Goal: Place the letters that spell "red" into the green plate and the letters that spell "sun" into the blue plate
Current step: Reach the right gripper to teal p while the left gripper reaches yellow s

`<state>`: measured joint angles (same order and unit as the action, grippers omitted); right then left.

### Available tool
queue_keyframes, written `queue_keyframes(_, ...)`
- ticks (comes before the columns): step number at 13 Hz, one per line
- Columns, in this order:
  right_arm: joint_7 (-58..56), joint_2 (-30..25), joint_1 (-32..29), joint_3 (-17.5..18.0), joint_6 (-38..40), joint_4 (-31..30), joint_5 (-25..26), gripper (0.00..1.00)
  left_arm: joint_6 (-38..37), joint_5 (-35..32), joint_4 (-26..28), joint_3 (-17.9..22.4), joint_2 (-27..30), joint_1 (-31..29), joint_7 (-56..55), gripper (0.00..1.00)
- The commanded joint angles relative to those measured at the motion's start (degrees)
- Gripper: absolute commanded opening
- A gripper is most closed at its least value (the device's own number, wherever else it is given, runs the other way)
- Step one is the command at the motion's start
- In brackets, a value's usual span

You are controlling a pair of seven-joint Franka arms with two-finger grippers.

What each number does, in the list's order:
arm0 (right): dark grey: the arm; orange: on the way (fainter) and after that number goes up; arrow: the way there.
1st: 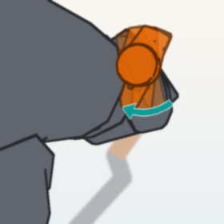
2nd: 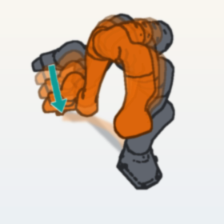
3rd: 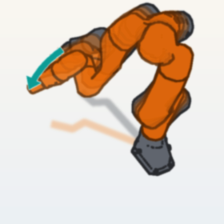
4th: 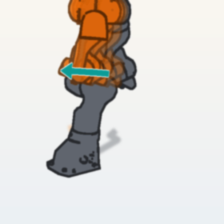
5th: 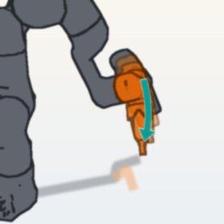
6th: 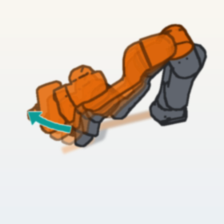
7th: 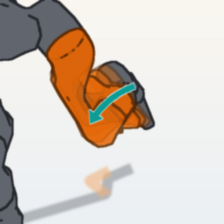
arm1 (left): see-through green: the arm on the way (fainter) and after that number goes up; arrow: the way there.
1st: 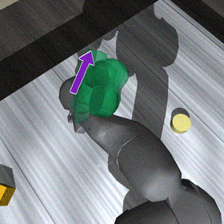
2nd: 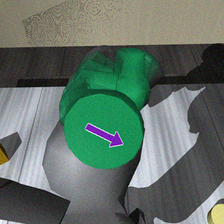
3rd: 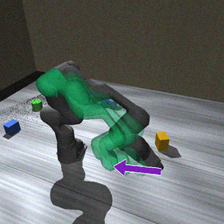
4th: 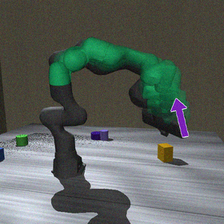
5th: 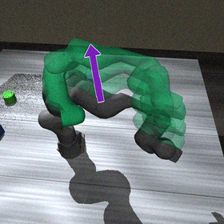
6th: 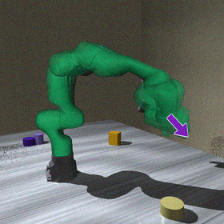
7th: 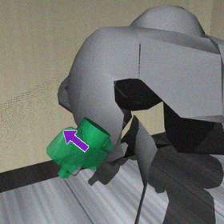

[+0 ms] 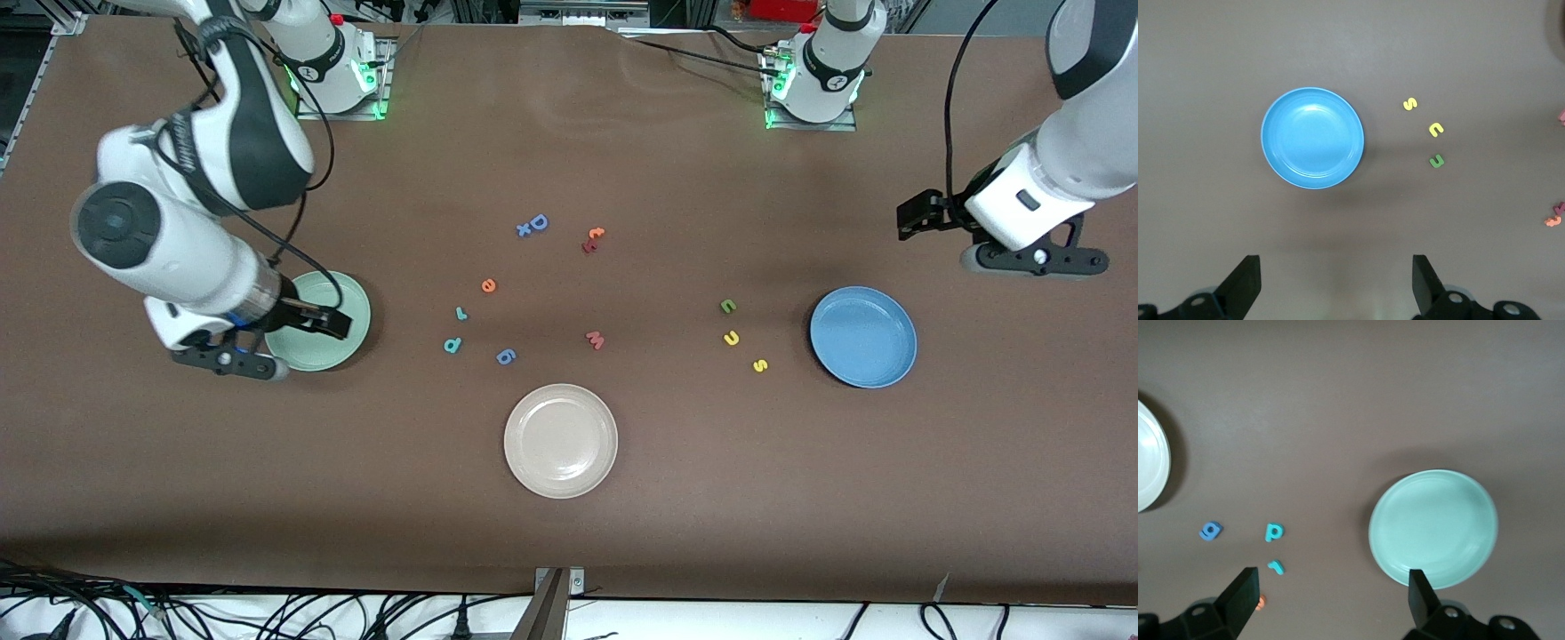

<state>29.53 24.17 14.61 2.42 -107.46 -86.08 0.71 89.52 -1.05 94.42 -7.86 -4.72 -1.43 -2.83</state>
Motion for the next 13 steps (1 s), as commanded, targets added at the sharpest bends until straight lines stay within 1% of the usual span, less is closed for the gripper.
queue_keyframes(1,6.48,5.34,3.31,-0.23,-5.29,0.39,0.43,0.99,-0.75,-0.62,-3.98,-0.31,-4.41,0.90,0.46,1.00)
queue_keyframes(2,9.12,7.71,4.63,-0.23,-7.05,0.39,0.44,0.99,-0.75,-0.70,-3.81,-1.27,-5.81,1.78,0.37,1.00)
queue_keyframes(4,14.22,11.67,6.31,-0.31,-10.39,0.22,0.70,0.98,-0.40,-0.70,-3.98,-1.63,-10.63,3.53,0.11,1.00)
queue_keyframes(5,14.85,13.17,6.49,-0.23,-11.36,-0.05,0.61,0.98,2.12,-0.70,-3.98,-1.63,-12.40,4.33,-0.94,1.00)
queue_keyframes(7,17.91,15.55,6.75,-0.23,-16.36,-2.41,0.43,0.98,6.96,-0.62,-3.72,-1.63,-14.86,4.51,-1.74,1.00)
queue_keyframes(8,19.50,16.25,7.45,-0.23,-18.12,-3.12,0.61,0.98,11.07,-0.62,-3.63,-1.72,-17.31,4.60,-1.74,1.00)
queue_keyframes(11,22.93,16.96,7.63,-0.23,-18.14,-3.30,0.17,0.98,23.82,-0.62,-3.02,-1.81,-25.13,4.68,-5.32,1.00)
queue_keyframes(13,25.65,17.05,7.54,-0.14,-18.40,-4.00,-0.09,0.98,29.80,-1.75,-1.97,-1.54,-29.27,7.57,-10.94,1.00)
